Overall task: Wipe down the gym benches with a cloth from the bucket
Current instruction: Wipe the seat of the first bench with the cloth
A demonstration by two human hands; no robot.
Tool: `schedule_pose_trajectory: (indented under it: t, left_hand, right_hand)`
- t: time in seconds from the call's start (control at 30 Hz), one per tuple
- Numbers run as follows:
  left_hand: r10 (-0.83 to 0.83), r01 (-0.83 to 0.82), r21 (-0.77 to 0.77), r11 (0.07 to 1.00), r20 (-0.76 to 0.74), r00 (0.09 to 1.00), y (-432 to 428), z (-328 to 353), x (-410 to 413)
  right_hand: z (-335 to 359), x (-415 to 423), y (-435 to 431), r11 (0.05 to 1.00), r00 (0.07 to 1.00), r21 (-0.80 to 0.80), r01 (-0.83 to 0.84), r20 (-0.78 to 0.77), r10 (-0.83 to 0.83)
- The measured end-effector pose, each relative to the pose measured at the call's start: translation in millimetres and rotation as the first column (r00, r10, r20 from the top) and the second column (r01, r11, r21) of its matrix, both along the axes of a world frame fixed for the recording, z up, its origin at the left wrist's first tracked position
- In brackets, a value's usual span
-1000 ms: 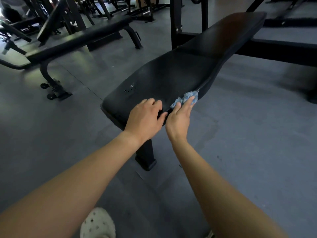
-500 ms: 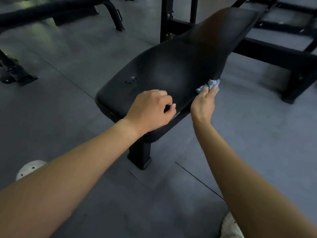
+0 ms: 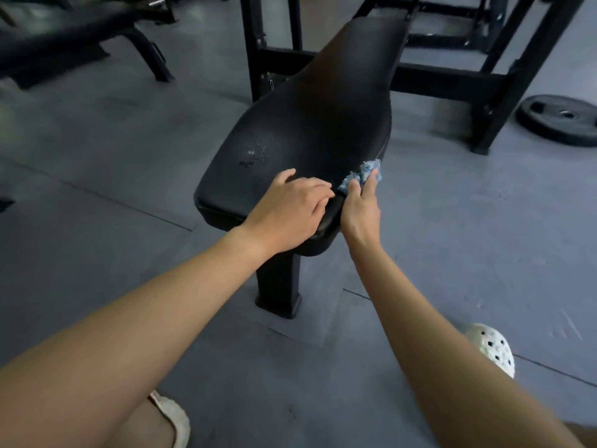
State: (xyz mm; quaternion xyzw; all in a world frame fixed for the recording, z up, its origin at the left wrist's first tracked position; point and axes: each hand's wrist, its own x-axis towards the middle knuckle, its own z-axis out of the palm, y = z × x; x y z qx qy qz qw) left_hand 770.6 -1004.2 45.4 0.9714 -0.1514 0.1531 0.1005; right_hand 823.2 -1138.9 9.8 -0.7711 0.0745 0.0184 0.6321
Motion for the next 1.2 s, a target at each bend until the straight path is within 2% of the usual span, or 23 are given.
schedule_pose_trajectory:
  t: [0.1, 0.33, 0.43, 0.53, 0.6, 0.67, 0.77, 0.87, 0.97, 1.1, 1.13, 1.2]
  left_hand:
    - [-0.025, 0.024, -0.011, 1.0, -0.02, 1.0, 11.3, 0.4, -13.1]
    - [-0.066, 0.062, 0.058, 0.996, 0.071, 0.995, 58.3, -8.2, -40.0]
    - [-0.047, 0.037, 0.096, 0.995, 0.097, 0.994, 76.7, -10.7, -50.9]
    - [0.008, -0.018, 0.113, 0.993, 0.094, 0.996, 95.7, -12.5, -62.4]
    - [0.03, -0.039, 0.122, 0.992, 0.075, 0.997, 109.0, -13.3, -68.9]
    - [0.051, -0.057, 0.131, 0.99, 0.051, 0.997, 122.0, -13.5, -74.1]
    - [0.097, -0.098, 0.143, 0.985, 0.011, 0.995, 140.0, -11.0, -78.0]
    - [0.122, -0.119, 0.135, 0.984, -0.01, 0.993, 151.2, -7.9, -75.7]
    - [0.136, -0.133, 0.098, 0.986, -0.028, 0.99, 156.6, -6.4, -70.4]
    - [0.112, -0.111, 0.049, 0.993, -0.015, 0.994, 159.0, -8.9, -68.1]
    - [0.1, -0.1, 0.042, 0.994, 0.005, 0.995, 160.1, -9.7, -66.7]
    - [0.09, -0.091, 0.014, 0.996, 0.059, 0.994, 163.6, -11.7, -60.8]
  right_hand:
    - [-0.2, -17.1, 6.6, 1.0, 1.0, -0.003, 0.02, -0.012, -0.02]
    - [-4.3, -60.3, 32.2, 0.991, 0.991, -0.036, 0.129, 0.049, -0.127]
    - [-5.2, -87.2, 51.8, 0.951, 0.962, -0.221, 0.216, 0.216, -0.169]
    - [-9.7, -107.1, 72.5, 0.8, 0.92, -0.541, 0.26, 0.391, -0.035]
    - [-8.1, -112.3, 78.8, 0.693, 0.929, -0.677, 0.247, 0.369, 0.03]
    - [1.2, -115.4, 79.6, 0.643, 0.957, -0.741, 0.193, 0.286, 0.043]
    - [17.7, -115.5, 82.9, 0.494, 0.967, -0.863, 0.105, 0.205, 0.154]
    - [30.9, -108.1, 101.0, 0.367, 0.919, -0.93, -0.002, 0.143, 0.368]
    - [35.0, -109.3, 125.9, 0.263, 0.824, -0.961, -0.09, 0.076, 0.561]
    - [42.2, -97.3, 111.5, 0.219, 0.689, -0.964, -0.149, 0.057, 0.722]
    - [45.0, -88.4, 103.0, 0.239, 0.695, -0.959, -0.152, 0.068, 0.715]
    - [48.6, -65.8, 94.4, 0.309, 0.772, -0.942, -0.132, 0.098, 0.628]
